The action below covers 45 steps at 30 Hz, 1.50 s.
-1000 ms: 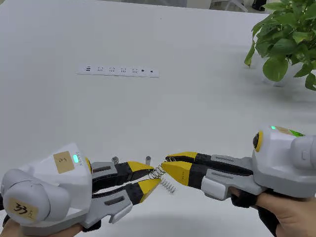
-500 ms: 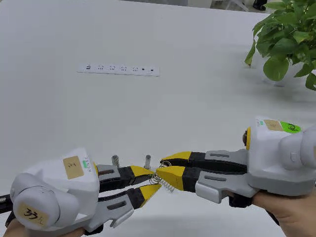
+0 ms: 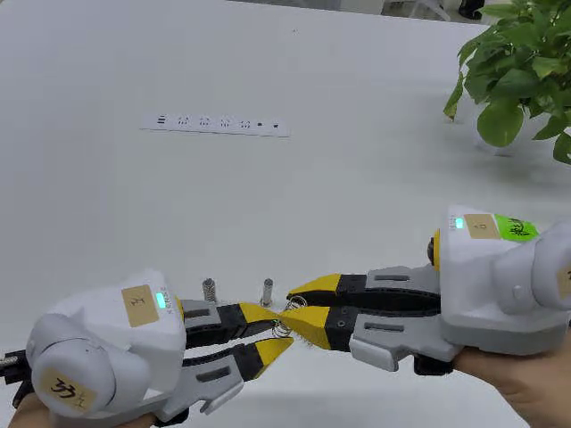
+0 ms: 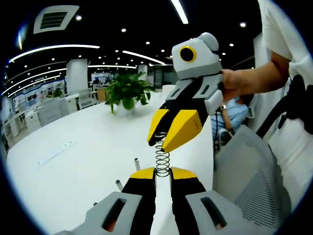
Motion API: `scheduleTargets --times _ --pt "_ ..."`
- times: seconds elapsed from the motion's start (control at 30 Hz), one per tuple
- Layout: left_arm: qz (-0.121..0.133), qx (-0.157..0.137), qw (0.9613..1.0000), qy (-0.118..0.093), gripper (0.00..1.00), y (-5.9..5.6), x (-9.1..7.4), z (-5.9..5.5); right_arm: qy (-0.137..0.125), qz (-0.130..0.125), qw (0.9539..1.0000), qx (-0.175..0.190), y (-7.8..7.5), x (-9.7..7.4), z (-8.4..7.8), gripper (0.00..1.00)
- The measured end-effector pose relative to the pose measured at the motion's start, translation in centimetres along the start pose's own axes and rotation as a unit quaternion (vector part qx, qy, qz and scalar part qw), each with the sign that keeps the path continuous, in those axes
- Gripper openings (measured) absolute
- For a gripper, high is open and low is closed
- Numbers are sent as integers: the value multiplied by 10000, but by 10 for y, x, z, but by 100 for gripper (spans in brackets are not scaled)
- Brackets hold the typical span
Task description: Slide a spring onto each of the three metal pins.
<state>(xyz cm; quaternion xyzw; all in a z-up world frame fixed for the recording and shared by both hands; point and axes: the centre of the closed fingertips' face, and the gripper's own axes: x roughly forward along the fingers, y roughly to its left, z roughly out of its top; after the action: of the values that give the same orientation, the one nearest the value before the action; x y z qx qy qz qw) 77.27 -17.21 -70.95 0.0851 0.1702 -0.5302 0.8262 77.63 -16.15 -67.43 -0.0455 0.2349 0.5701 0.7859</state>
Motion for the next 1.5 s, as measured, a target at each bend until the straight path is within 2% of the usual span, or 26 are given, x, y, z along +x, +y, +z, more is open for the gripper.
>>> scheduleTargets --times 0.2,0.3,0.37,0.47,0.5,0.63,0.7,0.73,0.87,0.9,0.93,1.0,1.1,1.13,1.23,1.43,1.5 --pt "-18 -12 10000 9 10 0 1 -2 128 50 9998 -162 0 0 -2 12" --pt "-34 -15 10000 5 10 -1 1 -2 351 109 9987 -355 0 0 -8 14" --pt "-47 11 10000 23 10 -1 2 -3 537 274 9962 -630 4 0 -11 19" --pt "-64 39 10000 49 10 -2 2 -5 913 414 9897 -1020 4 -2 -14 22" --pt "-70 54 9999 62 10 -2 3 -6 1098 462 9846 -1276 2 -3 -15 22" --pt "-96 60 9999 68 10 -3 4 -7 1506 726 9706 -1732 3 -1 -14 23" --pt "-109 94 9999 87 10 -4 5 -8 1723 919 9619 -1916 5 1 -14 23" --pt "-113 110 9998 109 10 -4 5 -10 1845 1033 9555 -2059 6 3 -15 23" --pt "-125 149 9997 153 10 -5 5 -13 2212 1373 9357 -2382 11 8 -18 22" --pt "-126 151 9997 158 10 -5 5 -14 2330 1448 9282 -2513 11 9 -19 22" --pt "-128 146 9997 156 10 -5 5 -14 2419 1493 9232 -2587 11 10 -20 21" --pt "-118 140 9997 165 10 -4 4 -16 2581 1605 9134 -2707 10 11 -24 19" --pt "-98 120 9997 166 10 -2 4 -17 2764 1772 9026 -2784 13 11 -29 18" --pt "-99 107 9998 162 10 -2 4 -18 2792 1793 9005 -2810 13 12 -29 18" --pt "-109 110 9997 167 10 -2 5 -19 2934 1872 8905 -2932 11 14 -33 18" --pt "-115 93 9998 133 10 -1 6 -19 3061 1984 8806 -3024 10 16 -36 16" --pt "-110 81 9998 118 10 0 6 -19 3077 2007 8794 -3030 10 17 -37 15"
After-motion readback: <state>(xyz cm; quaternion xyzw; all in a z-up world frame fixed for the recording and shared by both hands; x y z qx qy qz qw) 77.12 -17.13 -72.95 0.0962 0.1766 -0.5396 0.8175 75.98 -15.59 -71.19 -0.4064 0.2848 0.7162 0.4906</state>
